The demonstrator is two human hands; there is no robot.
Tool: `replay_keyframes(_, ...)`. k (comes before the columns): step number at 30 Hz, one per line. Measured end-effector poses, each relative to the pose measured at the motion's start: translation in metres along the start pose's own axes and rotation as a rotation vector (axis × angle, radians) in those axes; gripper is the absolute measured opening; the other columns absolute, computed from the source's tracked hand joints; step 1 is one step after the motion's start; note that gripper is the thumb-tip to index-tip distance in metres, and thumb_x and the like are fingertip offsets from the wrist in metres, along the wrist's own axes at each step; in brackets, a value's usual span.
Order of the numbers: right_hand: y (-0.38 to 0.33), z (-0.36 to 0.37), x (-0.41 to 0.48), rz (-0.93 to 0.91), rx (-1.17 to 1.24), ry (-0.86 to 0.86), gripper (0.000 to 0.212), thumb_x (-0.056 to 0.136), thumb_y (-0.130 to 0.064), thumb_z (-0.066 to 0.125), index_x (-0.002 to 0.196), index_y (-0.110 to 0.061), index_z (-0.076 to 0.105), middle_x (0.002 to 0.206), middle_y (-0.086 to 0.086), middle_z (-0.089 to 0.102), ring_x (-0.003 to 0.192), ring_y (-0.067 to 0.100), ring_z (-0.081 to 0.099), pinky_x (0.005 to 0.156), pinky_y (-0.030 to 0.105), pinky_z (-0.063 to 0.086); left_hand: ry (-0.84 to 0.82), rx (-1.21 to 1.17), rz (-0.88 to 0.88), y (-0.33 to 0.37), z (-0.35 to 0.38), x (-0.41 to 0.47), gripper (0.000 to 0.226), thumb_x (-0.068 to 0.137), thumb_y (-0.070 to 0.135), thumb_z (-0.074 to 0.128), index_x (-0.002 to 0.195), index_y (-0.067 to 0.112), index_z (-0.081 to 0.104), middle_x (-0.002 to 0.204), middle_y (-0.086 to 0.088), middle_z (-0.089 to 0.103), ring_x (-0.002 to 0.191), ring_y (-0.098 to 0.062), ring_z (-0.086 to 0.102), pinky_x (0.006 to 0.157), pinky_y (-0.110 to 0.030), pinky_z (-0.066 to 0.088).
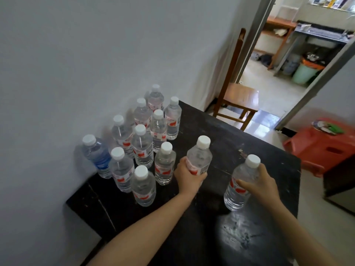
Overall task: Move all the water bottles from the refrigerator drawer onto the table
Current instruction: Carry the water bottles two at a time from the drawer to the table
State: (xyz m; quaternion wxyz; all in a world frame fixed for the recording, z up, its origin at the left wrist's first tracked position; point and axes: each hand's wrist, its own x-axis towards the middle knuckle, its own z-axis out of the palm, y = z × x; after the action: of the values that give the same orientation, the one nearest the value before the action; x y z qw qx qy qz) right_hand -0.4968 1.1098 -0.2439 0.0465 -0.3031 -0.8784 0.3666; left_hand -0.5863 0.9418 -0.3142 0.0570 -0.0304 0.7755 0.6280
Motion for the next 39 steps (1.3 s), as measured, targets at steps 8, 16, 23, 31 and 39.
replay_keyframes(8, -0.045, 0.030, 0.091, -0.044, 0.026, -0.004, 0.070, 0.073, -0.015, 0.075, 0.130, -0.010, 0.035, 0.131, 0.016, 0.049, 0.117, 0.036, 0.051, 0.093, 0.049, 0.045, 0.268, -0.119, -0.154, 0.016, 0.044, 0.060, 0.066, 0.057, 0.004, 0.080, 0.116, 0.006, 0.051, 0.115, -0.011, 0.058, 0.108, -0.029, 0.052, 0.096, -0.036, 0.041)
replay_keyframes(16, -0.088, 0.080, 0.171, -0.137, 0.076, -0.124, 0.072, 0.072, -0.017, 0.076, 0.130, -0.015, 0.034, 0.133, 0.009, 0.048, 0.122, 0.028, 0.049, 0.095, 0.044, 0.045, 0.543, -0.170, -0.129, -0.005, 0.053, 0.098, 0.047, 0.061, -0.001, 0.074, 0.098, 0.011, 0.049, 0.098, -0.006, 0.051, 0.091, -0.021, 0.050, 0.081, -0.026, 0.039)
replay_keyframes(23, -0.110, 0.113, 0.190, -0.228, 0.114, -0.154, 0.071, 0.071, -0.021, 0.078, 0.128, -0.016, 0.036, 0.131, 0.006, 0.049, 0.120, 0.022, 0.049, 0.091, 0.032, 0.043, 0.597, -0.059, -0.164, -0.028, 0.061, 0.106, 0.070, 0.059, 0.001, 0.075, 0.113, 0.025, 0.037, 0.109, -0.001, 0.042, 0.101, -0.029, 0.050, 0.089, -0.043, 0.045)
replay_keyframes(31, -0.112, 0.128, 0.188, -0.229, 0.157, -0.190, 0.071, 0.071, -0.022, 0.078, 0.127, -0.017, 0.035, 0.127, 0.003, 0.051, 0.110, 0.011, 0.049, 0.085, 0.024, 0.042, 0.623, -0.090, -0.147, -0.036, 0.054, 0.115, 0.075, 0.061, -0.004, 0.073, 0.115, 0.029, 0.033, 0.113, -0.004, 0.046, 0.105, -0.032, 0.053, 0.091, -0.044, 0.045)
replay_keyframes(39, -0.106, 0.122, 0.175, -0.177, 0.106, -0.234, 0.091, 0.068, -0.028, 0.080, 0.139, -0.020, 0.023, 0.138, 0.005, 0.043, 0.126, 0.022, 0.043, 0.100, 0.041, 0.041, 0.366, -0.062, -0.501, -0.024, 0.053, 0.105, 0.096, 0.070, 0.008, 0.072, 0.143, 0.001, 0.010, 0.149, -0.023, 0.018, 0.137, -0.033, 0.021, 0.112, -0.043, 0.020)
